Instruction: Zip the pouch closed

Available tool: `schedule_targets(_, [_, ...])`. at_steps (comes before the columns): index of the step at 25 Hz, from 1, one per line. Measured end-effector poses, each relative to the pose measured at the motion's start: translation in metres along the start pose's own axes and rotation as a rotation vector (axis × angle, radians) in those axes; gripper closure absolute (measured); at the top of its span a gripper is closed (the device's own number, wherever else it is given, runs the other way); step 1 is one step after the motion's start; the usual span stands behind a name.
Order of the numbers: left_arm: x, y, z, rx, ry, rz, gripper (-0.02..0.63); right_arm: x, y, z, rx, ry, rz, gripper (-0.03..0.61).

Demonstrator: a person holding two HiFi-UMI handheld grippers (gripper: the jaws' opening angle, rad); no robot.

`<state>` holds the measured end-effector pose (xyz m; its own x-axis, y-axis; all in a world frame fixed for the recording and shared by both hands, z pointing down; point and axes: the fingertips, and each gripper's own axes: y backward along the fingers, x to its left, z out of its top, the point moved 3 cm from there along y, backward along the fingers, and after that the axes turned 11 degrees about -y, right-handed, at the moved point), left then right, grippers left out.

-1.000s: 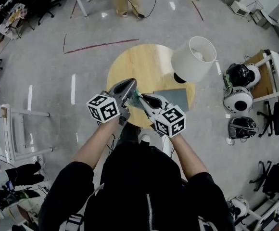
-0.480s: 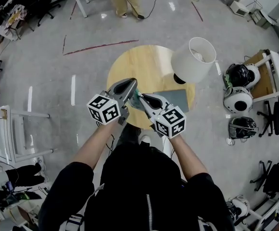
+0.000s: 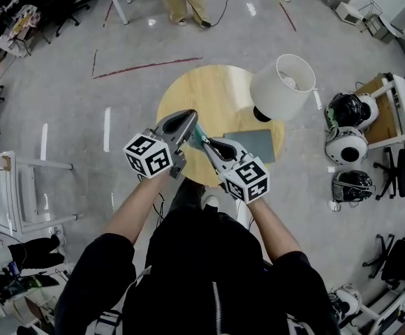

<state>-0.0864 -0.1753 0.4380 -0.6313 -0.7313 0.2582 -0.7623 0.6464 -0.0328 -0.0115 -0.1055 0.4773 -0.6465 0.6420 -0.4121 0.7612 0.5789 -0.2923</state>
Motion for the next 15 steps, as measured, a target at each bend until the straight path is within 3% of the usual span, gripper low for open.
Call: schedule_targets(15, [0.0078, 0.0053, 0.0073, -0.032, 0.017, 0.047, 0.598, 0.0012, 0.0062, 0.0018, -0.010, -0.020, 0.010, 0.541])
